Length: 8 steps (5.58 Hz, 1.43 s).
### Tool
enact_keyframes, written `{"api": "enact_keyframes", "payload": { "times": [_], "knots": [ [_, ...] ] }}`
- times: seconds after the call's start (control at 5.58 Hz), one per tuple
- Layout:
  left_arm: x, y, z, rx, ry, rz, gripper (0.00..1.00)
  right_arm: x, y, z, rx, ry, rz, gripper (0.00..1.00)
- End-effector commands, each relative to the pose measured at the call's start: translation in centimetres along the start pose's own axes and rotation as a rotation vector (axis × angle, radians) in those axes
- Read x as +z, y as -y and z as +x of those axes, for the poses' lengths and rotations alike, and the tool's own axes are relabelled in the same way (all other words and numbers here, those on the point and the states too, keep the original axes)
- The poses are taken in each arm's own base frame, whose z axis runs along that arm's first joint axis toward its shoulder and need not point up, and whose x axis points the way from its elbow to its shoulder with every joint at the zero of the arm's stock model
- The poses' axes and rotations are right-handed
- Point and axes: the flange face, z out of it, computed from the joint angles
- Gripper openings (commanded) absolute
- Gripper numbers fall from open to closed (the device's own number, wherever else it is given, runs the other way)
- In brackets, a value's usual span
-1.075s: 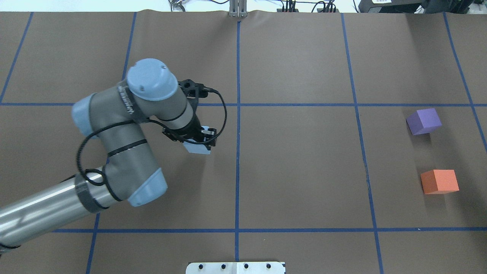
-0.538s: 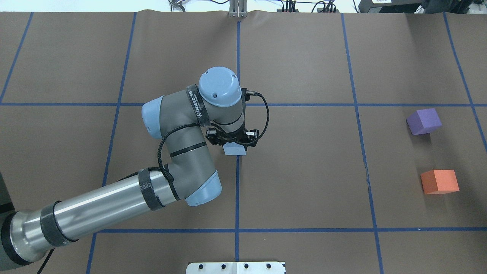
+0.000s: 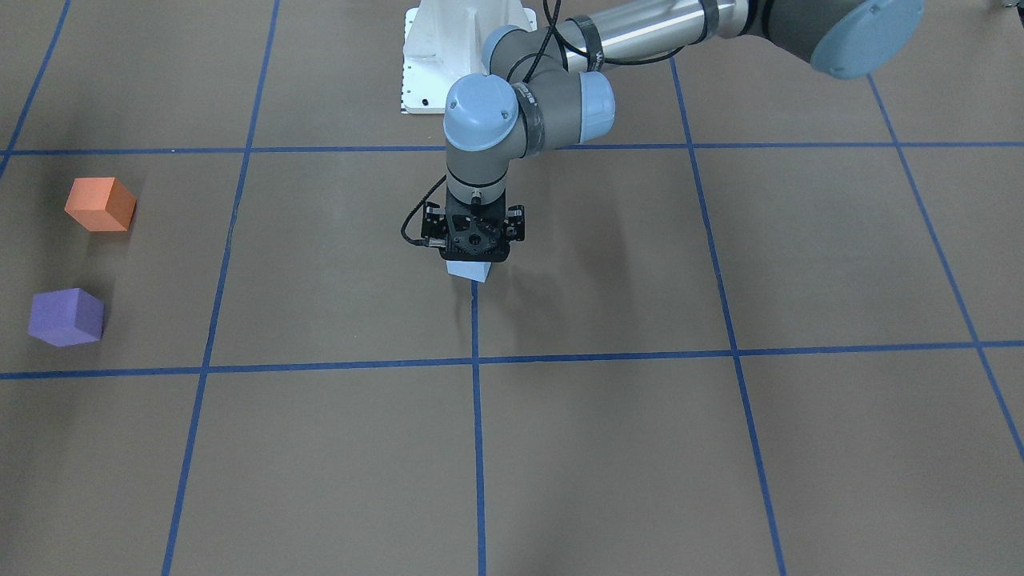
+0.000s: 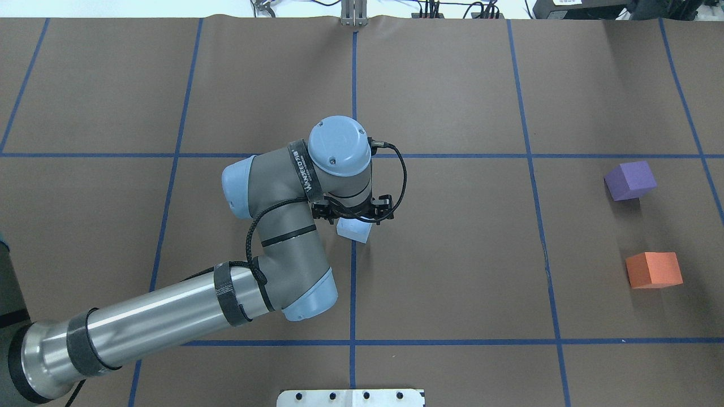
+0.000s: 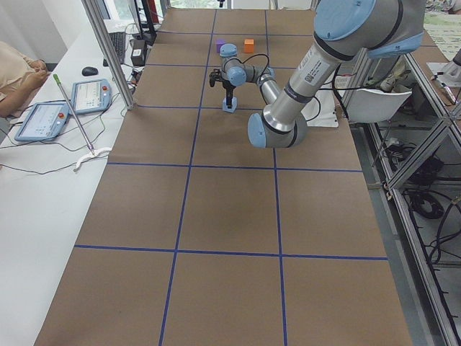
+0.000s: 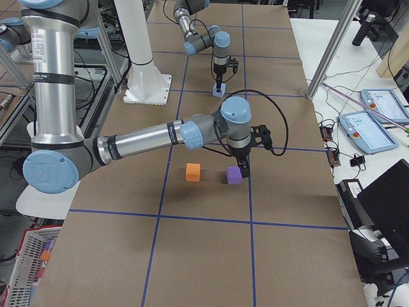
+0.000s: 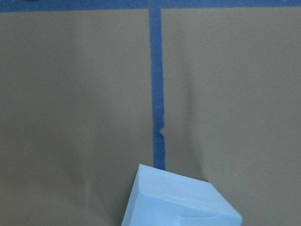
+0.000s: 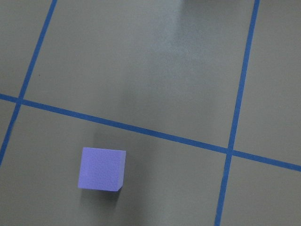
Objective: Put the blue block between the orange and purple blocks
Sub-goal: 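Carry the light blue cube with the left gripper to the table center and release, then withdraw the left arm while the right arm reaches toward the light blue cube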
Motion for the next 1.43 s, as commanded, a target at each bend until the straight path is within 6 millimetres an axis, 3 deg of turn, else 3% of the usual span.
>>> {"api": "enact_keyframes", "payload": {
  "times": [0.0, 0.18, 0.54, 0.72, 0.9, 1.08, 1.25],
  "knots": [
    [-7.3, 3.3, -2.9, 0.087, -0.021, -0.022, 1.00, 1.3, 4.6, -9.3, 0.098, 0.064, 0.003, 1.00],
    [-11.8, 4.6, -8.9, 0.185, -0.010, -0.045, 1.00, 1.8, 5.8, -15.9, 0.171, 0.097, 0.002, 1.00],
    [-17.5, 7.8, -26.4, 0.275, 0.056, 0.047, 1.00, 4.2, 5.5, -32.6, 0.339, 0.136, 0.015, 1.00],
    [-18.2, 8.3, -29.7, 0.281, 0.090, 0.081, 1.00, 6.5, 3.9, -40.3, 0.378, 0.129, 0.030, 1.00],
    [-20.7, 10.4, -33.2, 0.158, 0.116, 0.152, 1.00, 7.1, 2.9, -45.3, 0.403, 0.122, 0.029, 1.00],
    [-19.4, 10.0, -38.8, 0.198, 0.157, 0.129, 1.00, 7.9, 1.4, -50.6, 0.405, 0.093, 0.027, 1.00],
    [-21.2, 10.2, -47.0, 0.434, 0.194, 0.083, 1.00, 9.0, 0.0, -54.3, 0.405, 0.063, 0.019, 1.00]
  ]
}}
